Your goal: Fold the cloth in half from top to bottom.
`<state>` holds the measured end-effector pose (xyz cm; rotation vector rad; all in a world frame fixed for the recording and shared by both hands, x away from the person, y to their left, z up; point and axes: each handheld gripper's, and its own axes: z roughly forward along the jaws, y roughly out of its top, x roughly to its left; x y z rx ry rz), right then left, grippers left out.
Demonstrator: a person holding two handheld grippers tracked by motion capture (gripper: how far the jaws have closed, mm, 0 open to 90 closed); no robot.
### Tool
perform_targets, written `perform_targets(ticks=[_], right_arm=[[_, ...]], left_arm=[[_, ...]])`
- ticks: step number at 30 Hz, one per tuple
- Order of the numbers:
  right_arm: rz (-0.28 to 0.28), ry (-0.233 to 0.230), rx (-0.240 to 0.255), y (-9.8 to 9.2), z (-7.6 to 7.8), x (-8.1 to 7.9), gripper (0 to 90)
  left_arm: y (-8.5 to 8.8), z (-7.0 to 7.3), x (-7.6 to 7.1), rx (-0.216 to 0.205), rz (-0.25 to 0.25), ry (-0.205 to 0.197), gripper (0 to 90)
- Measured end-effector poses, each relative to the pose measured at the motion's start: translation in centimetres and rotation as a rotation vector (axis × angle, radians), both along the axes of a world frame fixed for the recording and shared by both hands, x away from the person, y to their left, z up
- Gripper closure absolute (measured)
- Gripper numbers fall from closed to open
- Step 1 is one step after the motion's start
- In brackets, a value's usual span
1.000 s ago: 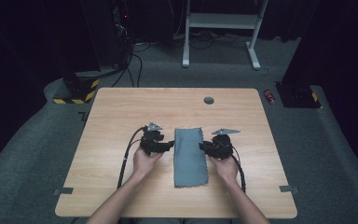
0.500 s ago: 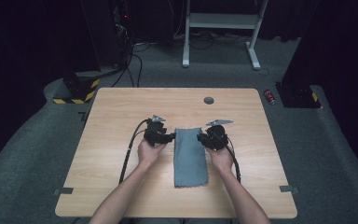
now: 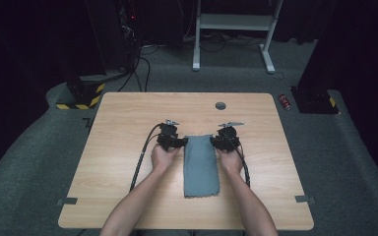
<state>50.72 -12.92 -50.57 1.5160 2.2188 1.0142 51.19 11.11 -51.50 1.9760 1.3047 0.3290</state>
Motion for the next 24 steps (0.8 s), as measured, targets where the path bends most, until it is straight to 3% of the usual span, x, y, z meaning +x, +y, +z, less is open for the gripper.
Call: perform_targets(ticks=[2, 5, 6, 8, 13, 16, 19, 24], right_arm=[[0.004, 0.006, -0.005, 0.2, 0.0, 0.4, 66.4], [0.020, -0.040, -0.051, 1.1, 0.3, 0.8, 66.0], [0.021, -0.033, -0.068, 1.3, 0.1, 1.0, 64.7], [0.014, 0.001, -0.087, 1.5, -0.3, 1.5, 64.0], [-0.035, 0.003, -0.078, 1.4, -0.4, 2.2, 62.4], [-0.023, -0.013, -0.108, 1.8, -0.6, 2.3, 63.2], [0.008, -0.033, -0.148, 2.1, -0.6, 2.2, 70.5], [0.037, -0.032, -0.147, 2.5, -0.6, 2.1, 84.3]], left_arm=[[-0.1, 0.0, 0.0, 0.001, -0.003, -0.004, 44.5], [-0.3, 0.0, 0.0, 0.021, -0.008, -0.012, 43.8], [-0.4, 0.0, 0.0, 0.027, -0.006, -0.012, 43.6], [-0.8, 0.1, 0.1, 0.058, -0.016, -0.012, 42.7], [-1.8, 0.1, -0.2, 0.161, -0.049, -0.045, 43.7], [-1.8, 0.2, -0.1, 0.160, -0.053, -0.040, 46.3], [-1.9, 0.2, -0.1, 0.160, -0.068, -0.042, 50.6], [-2.0, 0.2, -0.2, 0.157, -0.087, -0.048, 58.9]])
